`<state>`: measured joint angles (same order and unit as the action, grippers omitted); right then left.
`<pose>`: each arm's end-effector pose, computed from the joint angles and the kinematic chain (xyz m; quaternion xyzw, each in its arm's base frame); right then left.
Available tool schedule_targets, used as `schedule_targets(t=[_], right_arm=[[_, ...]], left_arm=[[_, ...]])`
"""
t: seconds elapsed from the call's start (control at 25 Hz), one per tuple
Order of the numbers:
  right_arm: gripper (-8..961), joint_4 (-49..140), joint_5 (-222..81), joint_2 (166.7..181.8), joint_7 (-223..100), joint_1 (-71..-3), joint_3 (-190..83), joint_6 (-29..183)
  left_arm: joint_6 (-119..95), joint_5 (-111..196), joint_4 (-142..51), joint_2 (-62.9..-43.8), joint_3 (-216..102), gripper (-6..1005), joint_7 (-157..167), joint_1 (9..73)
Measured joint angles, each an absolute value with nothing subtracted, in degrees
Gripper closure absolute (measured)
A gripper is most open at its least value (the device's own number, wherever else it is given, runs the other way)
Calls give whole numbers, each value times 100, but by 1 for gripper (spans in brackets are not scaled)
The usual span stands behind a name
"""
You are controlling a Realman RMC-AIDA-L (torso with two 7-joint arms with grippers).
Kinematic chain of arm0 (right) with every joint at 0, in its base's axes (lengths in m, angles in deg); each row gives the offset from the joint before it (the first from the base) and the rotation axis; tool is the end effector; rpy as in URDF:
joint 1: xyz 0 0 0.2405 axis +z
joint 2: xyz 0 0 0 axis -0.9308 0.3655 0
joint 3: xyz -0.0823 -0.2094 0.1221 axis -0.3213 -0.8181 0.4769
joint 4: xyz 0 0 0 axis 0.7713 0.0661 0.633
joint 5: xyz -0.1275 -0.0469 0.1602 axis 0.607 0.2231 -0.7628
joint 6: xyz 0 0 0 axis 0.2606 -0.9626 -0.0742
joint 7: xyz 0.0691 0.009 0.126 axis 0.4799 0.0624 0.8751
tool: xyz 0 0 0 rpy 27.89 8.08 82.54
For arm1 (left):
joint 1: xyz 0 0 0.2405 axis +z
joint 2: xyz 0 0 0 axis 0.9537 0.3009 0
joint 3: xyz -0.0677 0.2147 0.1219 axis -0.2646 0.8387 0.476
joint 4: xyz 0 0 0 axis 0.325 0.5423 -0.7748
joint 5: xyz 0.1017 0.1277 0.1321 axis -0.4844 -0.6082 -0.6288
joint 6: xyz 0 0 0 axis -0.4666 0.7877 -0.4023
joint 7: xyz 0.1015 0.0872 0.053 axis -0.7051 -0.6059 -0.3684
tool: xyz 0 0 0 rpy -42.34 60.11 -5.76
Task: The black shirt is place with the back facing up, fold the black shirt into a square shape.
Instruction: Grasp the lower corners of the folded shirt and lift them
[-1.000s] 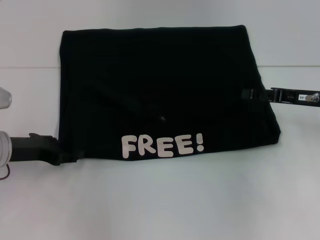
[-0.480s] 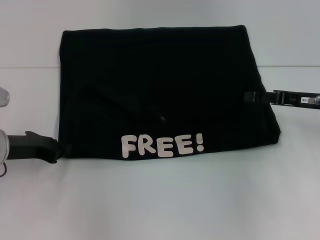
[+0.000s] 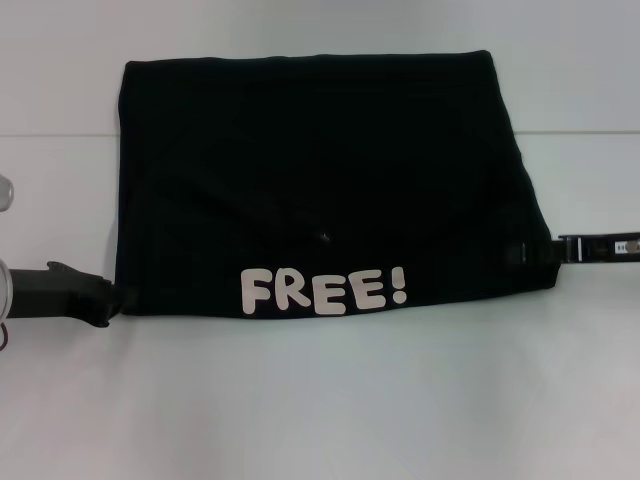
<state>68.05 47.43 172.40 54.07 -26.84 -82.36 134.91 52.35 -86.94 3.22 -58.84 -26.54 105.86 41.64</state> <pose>0.2993 0.4021 0.0238 -0.8202 0.5186 0.1118 0.2140 -0.3204 0.3592 0.0343 -0.8922 -0.3596 -0.0244 0.2721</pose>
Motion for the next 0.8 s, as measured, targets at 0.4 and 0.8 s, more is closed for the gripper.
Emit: schedule_targets(t=[0.4, 0.8], right_arm=[[249, 6793, 4954, 17430, 5439, -2685, -8246, 13260], [431, 6963, 4927, 17417, 5365, -2785, -8184, 13433]], left_arm=[[5184, -8694, 270, -5883, -2634, 967, 10576, 4120], [5199, -8693, 265, -5866, -2645, 968, 10600, 4106]])
